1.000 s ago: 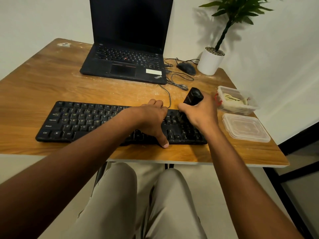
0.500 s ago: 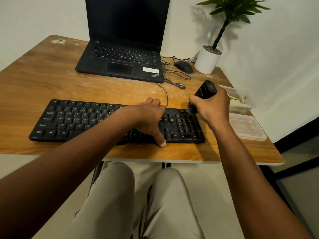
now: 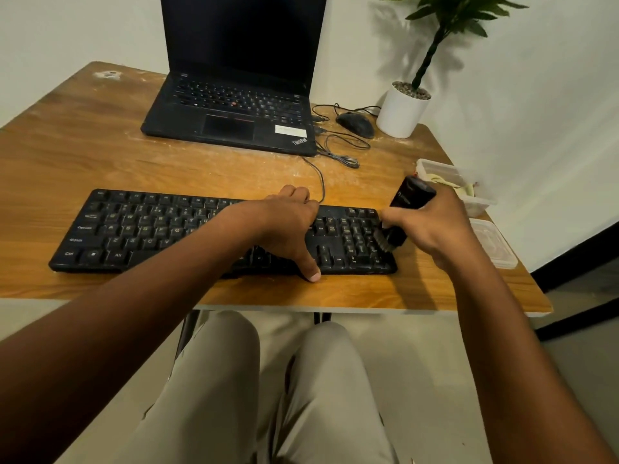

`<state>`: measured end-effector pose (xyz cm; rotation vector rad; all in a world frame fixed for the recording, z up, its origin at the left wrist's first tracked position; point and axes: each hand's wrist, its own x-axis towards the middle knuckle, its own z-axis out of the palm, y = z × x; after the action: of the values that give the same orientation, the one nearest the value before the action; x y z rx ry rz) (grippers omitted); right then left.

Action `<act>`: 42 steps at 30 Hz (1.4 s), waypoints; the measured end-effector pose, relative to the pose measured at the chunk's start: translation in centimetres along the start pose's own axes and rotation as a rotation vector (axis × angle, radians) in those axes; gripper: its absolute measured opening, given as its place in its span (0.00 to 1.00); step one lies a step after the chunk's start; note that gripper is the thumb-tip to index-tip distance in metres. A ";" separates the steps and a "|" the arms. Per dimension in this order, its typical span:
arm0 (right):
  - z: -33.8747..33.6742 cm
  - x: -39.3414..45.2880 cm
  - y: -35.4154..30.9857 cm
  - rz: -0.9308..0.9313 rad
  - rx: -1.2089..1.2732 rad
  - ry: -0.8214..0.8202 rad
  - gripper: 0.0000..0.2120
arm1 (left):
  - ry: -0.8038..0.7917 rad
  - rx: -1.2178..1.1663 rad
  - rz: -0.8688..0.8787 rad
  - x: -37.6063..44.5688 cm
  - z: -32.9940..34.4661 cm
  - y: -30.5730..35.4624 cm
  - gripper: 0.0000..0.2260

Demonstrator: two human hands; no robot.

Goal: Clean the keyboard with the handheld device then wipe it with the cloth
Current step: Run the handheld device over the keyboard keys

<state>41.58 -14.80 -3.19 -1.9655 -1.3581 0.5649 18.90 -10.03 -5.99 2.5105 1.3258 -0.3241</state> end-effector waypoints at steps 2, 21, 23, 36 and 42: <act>0.7 1.6 -0.5 -0.020 0.037 0.121 0.16 | -0.001 0.000 -0.003 -0.1 -0.1 0.1 0.58; -0.2 1.1 0.2 0.011 0.075 0.070 0.16 | -0.003 0.008 -0.004 -0.1 -0.1 0.0 0.58; 1.1 2.5 -0.8 -0.019 0.081 0.146 0.16 | -0.003 0.006 -0.004 -0.2 -0.1 0.0 0.58; -0.9 -2.8 1.3 -0.001 -0.073 -0.107 0.15 | 0.001 -0.001 0.002 0.0 0.1 -0.1 0.58; 2.4 1.0 -2.2 -0.095 0.086 0.111 0.14 | 0.002 -0.010 -0.012 -0.1 0.0 0.0 0.58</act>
<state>38.86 -12.65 -3.18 -1.8254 -1.3283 0.4552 18.83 -10.10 -5.91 2.4957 1.3407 -0.3173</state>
